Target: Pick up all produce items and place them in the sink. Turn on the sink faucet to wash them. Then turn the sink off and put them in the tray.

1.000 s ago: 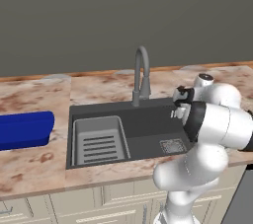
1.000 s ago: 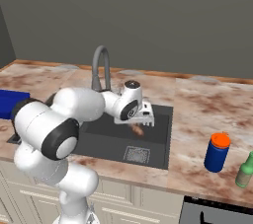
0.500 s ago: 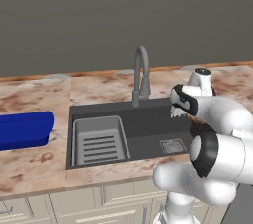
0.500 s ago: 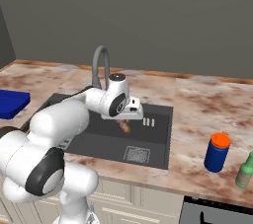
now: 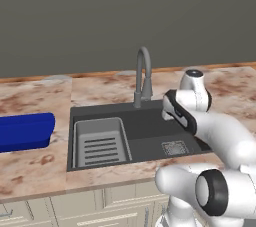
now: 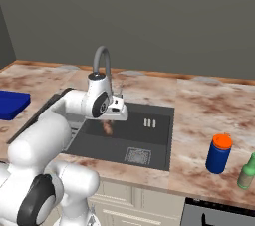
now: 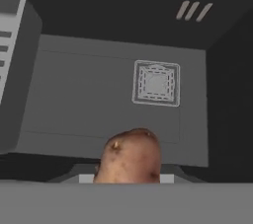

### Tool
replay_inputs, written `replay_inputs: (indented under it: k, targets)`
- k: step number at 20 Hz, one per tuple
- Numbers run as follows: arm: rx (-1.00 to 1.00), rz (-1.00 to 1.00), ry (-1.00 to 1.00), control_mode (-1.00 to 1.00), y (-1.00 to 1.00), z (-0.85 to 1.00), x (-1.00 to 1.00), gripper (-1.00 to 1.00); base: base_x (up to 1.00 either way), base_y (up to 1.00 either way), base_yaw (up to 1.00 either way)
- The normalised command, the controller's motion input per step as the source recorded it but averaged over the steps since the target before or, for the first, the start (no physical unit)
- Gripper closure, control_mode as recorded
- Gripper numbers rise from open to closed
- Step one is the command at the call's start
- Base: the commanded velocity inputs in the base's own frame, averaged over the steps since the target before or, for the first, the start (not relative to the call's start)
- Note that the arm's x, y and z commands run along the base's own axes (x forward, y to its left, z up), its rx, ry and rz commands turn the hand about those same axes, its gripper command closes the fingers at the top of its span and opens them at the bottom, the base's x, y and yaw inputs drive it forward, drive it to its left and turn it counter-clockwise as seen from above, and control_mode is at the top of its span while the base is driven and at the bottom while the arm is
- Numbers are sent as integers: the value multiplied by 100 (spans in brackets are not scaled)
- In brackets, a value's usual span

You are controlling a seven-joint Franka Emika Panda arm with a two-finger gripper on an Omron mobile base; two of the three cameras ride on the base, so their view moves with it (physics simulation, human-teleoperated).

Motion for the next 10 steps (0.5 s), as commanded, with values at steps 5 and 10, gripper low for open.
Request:
replay_inputs:
  k: [5, 10]
  targets:
    - [0, -1, 0, -100, 61, 21, -22, 100, 0, 0, 0]
    - [0, -1, 0, -100, 65, 23, -17, 100, 0, 0, 0]
